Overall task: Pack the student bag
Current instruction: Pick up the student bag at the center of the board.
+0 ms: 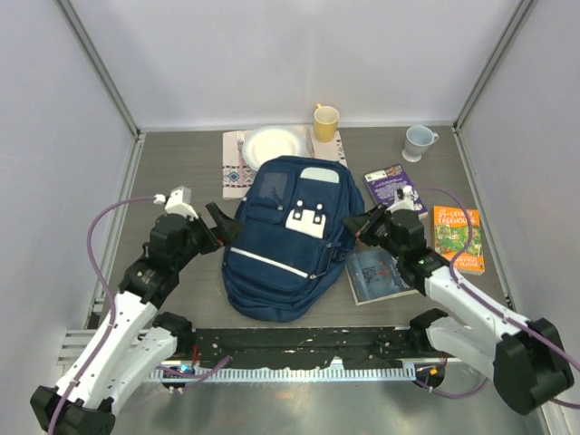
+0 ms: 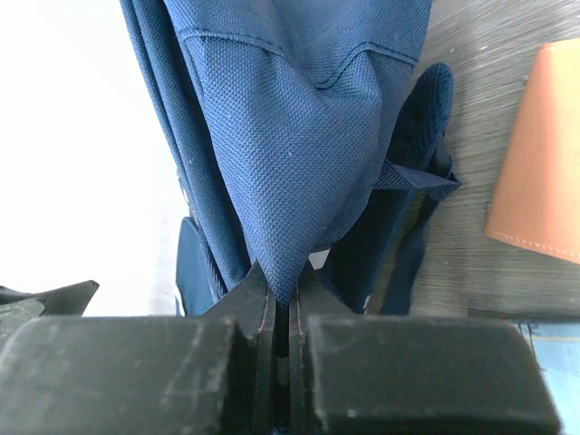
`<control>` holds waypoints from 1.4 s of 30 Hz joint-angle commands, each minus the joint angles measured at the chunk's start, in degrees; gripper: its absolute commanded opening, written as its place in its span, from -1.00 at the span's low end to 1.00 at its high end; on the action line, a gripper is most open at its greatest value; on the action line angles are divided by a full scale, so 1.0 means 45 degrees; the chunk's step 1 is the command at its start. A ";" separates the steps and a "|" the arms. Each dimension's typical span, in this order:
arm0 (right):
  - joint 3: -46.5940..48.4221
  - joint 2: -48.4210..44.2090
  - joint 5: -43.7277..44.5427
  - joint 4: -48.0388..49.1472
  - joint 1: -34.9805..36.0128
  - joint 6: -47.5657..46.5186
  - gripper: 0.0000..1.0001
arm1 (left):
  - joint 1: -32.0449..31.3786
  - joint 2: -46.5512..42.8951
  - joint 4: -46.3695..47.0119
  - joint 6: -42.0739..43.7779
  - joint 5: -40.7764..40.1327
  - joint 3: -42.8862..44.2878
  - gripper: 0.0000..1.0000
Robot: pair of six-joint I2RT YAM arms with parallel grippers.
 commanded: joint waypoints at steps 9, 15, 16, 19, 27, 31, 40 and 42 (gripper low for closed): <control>-0.1300 -0.4400 0.8464 0.1368 0.1401 0.4730 -0.99 | -0.0317 -0.0046 0.0118 -0.0017 0.0613 0.0723 0.99; -0.0850 -0.5085 1.1217 -0.0645 0.2901 0.6453 -0.98 | -0.0764 0.0032 0.0019 -0.0211 0.0476 0.0724 0.99; -0.0792 -0.5143 1.1568 -0.0784 0.3041 0.7094 -0.98 | -0.0882 0.0032 0.0116 -0.0290 0.0379 0.0723 0.99; -0.0344 -0.4504 1.2313 -0.1000 0.3704 0.7530 -0.98 | -0.1818 0.0285 0.0428 -0.0465 -0.0304 0.0879 0.99; 0.0907 -0.2625 1.3445 -0.1447 0.5150 0.8368 -0.98 | -0.8487 0.1730 0.0839 -0.0700 -0.5730 0.1505 0.99; 0.1259 -0.2254 1.3876 -0.2132 0.5542 0.9111 -0.98 | -1.1191 0.2530 0.2026 -0.1149 -0.7921 0.1134 0.99; 0.1825 -0.2350 1.3525 -0.3362 0.5738 0.9424 -0.98 | -1.3852 0.5712 0.4857 -0.1151 -0.8960 0.0880 0.99; 0.2001 -0.2448 1.3330 -0.3733 0.5738 0.9464 -0.98 | -1.3910 0.6143 0.5737 -0.0975 -0.8648 0.0686 0.99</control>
